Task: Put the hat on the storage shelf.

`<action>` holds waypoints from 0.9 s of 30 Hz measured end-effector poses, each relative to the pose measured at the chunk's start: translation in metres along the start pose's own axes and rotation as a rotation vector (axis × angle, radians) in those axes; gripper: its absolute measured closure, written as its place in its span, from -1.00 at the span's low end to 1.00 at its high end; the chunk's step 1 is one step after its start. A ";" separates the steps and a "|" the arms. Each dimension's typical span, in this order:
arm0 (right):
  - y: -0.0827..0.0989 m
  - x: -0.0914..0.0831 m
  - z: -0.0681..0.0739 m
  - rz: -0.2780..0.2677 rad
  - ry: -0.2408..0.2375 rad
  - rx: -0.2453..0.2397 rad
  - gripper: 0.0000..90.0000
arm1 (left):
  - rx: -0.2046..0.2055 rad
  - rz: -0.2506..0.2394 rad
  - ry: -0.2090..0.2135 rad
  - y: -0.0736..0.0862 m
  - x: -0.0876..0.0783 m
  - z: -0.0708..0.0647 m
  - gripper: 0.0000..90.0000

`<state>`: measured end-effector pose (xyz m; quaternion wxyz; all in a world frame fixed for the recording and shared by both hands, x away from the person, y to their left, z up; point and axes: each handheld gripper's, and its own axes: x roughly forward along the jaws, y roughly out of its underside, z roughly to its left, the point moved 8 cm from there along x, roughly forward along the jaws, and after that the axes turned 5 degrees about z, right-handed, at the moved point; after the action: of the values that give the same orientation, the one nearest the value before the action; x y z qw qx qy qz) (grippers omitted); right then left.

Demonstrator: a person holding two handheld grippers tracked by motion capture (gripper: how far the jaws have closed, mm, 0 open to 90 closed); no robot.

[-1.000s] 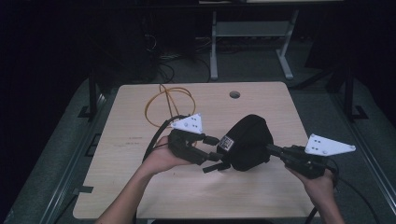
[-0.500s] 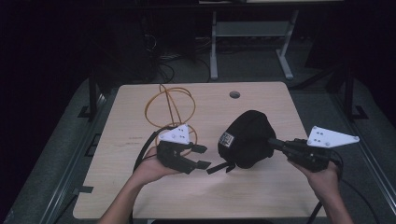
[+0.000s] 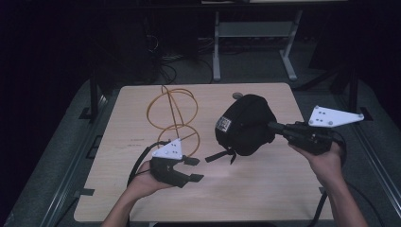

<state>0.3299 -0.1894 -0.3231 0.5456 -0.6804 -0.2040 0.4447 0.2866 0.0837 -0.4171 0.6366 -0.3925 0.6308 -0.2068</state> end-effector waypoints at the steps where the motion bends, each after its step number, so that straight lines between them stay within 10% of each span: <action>1: -0.005 0.001 -0.001 -0.003 0.002 0.000 1.00 | 0.001 0.004 -0.006 0.003 0.000 0.000 0.00; 27: -0.110 0.063 0.008 0.008 -0.117 -0.076 1.00 | -0.016 0.034 -0.034 0.041 0.011 0.004 -0.04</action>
<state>0.3789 -0.1012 -0.2457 0.5048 -0.6744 -0.2497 0.4775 0.2823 0.1013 -0.4552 0.6475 -0.3903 0.6281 -0.1842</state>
